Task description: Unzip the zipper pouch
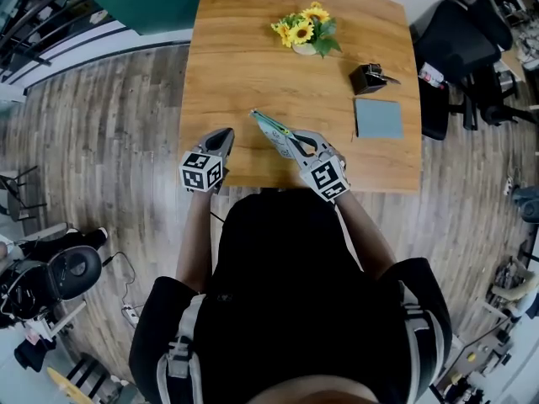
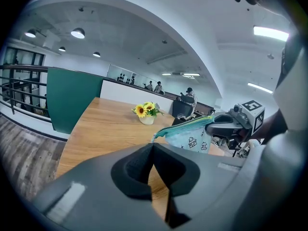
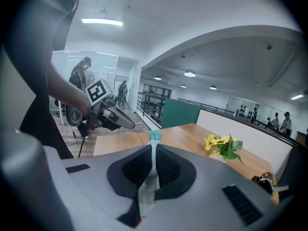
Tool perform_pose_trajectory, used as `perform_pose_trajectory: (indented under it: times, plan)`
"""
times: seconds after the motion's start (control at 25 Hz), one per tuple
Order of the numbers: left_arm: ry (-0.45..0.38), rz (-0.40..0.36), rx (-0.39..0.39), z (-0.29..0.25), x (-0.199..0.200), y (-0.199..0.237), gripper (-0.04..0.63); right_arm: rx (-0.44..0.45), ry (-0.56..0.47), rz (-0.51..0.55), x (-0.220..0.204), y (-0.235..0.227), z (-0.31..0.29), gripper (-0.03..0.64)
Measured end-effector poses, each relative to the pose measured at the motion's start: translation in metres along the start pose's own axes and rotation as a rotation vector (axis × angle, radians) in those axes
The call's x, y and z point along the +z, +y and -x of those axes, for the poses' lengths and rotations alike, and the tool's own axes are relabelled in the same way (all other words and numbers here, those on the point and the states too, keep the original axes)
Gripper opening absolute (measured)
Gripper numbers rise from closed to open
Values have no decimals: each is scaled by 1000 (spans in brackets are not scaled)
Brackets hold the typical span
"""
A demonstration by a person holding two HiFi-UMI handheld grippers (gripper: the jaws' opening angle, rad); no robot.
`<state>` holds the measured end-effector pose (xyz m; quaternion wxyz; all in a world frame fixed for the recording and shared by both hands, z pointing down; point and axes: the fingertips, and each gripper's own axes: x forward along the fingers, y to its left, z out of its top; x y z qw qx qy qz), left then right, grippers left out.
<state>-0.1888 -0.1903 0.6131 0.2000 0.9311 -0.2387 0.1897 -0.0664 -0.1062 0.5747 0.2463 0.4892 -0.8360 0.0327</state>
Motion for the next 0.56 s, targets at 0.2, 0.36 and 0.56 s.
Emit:
perform_pose_trajectory:
  times: [0.2, 0.36, 0.56]
  plan:
    - [10, 19, -7, -1, -5, 8, 2, 3, -3, 9, 6, 1, -6, 9]
    - [17, 29, -20, -6, -7, 11, 2, 3, 12, 14, 9, 0, -9, 9]
    - [20, 41, -33, -11, -8, 12, 2, 9, 6, 33, 16, -2, -15, 9]
